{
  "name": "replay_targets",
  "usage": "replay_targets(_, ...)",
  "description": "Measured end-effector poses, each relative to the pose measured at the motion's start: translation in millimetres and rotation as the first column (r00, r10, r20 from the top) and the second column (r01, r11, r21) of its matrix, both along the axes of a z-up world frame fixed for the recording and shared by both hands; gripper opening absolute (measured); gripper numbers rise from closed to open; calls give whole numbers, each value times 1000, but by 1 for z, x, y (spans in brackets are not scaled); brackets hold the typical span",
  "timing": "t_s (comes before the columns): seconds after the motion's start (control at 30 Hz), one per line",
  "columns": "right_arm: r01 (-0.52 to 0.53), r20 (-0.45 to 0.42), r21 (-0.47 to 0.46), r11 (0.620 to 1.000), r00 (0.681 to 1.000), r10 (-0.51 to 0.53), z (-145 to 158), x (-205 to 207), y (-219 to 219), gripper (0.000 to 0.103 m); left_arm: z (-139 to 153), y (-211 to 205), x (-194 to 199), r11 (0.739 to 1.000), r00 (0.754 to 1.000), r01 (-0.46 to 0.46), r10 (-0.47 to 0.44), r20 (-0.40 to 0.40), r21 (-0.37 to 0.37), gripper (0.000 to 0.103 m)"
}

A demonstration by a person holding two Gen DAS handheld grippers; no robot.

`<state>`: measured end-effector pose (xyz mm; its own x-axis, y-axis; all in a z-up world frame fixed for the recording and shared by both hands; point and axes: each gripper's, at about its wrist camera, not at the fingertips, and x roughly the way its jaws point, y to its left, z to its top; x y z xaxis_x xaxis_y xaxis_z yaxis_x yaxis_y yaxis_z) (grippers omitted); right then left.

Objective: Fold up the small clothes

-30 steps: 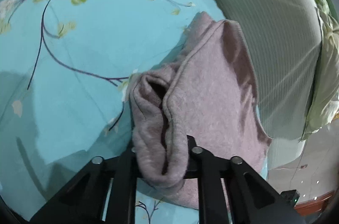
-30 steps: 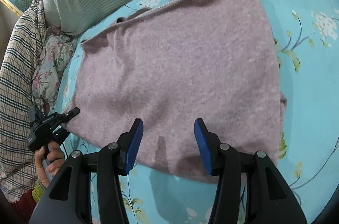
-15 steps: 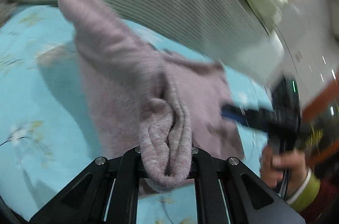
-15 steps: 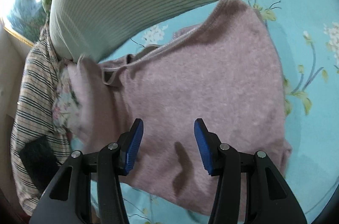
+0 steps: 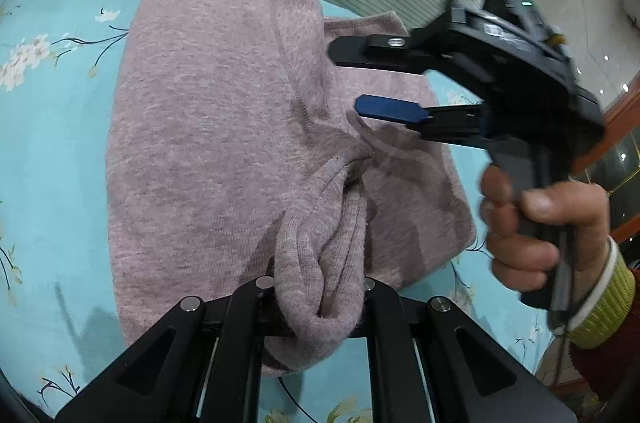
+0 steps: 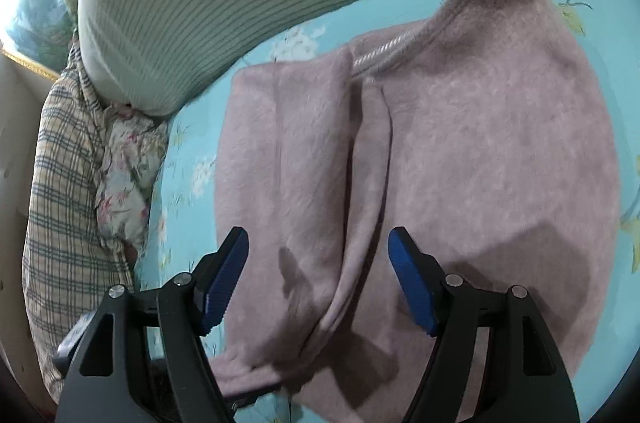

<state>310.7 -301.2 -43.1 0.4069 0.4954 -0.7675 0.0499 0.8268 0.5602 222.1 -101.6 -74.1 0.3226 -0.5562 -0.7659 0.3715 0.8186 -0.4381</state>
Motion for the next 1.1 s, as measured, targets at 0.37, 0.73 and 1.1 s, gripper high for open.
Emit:
replay_targets(0.37,-37,53,-88,995,998,42,16,37,18,14,17,-3,-10,1000,999,5,-5,31,2,8)
replay_targets(0.73,79,147,-163,983,988,-55,57,2,-77,13,42,-85,-10,981,983,172,-165,76,-91,8)
replay_targets(1.1,123,92,-145,982,990,-110,20,4,-106,13,2,-137,2,973,974,228,-228,-3,-29,9)
